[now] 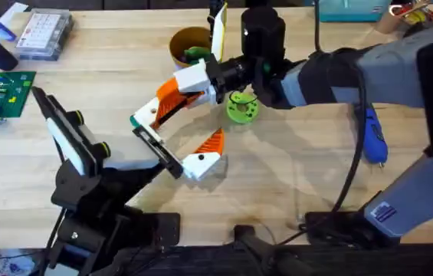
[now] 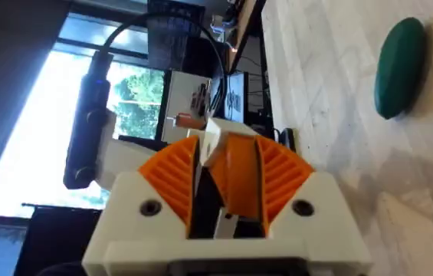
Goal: Pick up the gripper from the table and insert it into the empty holder that is missing its gripper. Then pick up a screw, insert it into the mounting hole, and use the screwdriver to tighten it. Finally, clean up the table by picking up the vegetable and placing it into the bucket.
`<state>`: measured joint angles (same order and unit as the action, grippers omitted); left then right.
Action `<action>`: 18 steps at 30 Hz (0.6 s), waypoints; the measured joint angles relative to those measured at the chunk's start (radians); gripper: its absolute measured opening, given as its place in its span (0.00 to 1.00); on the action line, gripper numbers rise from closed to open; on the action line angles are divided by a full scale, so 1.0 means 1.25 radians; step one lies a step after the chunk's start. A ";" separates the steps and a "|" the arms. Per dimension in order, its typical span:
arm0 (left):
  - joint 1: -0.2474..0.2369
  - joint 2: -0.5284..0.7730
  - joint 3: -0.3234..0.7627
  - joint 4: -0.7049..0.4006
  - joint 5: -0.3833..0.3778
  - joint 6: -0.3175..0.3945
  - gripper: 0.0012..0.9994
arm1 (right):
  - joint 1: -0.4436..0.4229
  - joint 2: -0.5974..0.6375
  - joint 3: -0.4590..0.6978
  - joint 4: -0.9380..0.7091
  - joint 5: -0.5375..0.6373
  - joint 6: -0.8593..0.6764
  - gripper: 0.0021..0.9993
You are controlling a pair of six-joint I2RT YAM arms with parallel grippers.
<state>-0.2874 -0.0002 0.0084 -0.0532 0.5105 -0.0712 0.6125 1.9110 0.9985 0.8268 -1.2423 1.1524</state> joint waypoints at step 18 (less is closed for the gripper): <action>-0.005 0.000 0.000 -0.002 0.046 -0.004 0.99 | -0.071 0.000 0.000 0.004 -0.024 0.000 0.99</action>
<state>-0.2943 0.0001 0.0082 -0.0551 0.5683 -0.0757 0.5237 1.9114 0.9985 0.8314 -1.2728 1.1526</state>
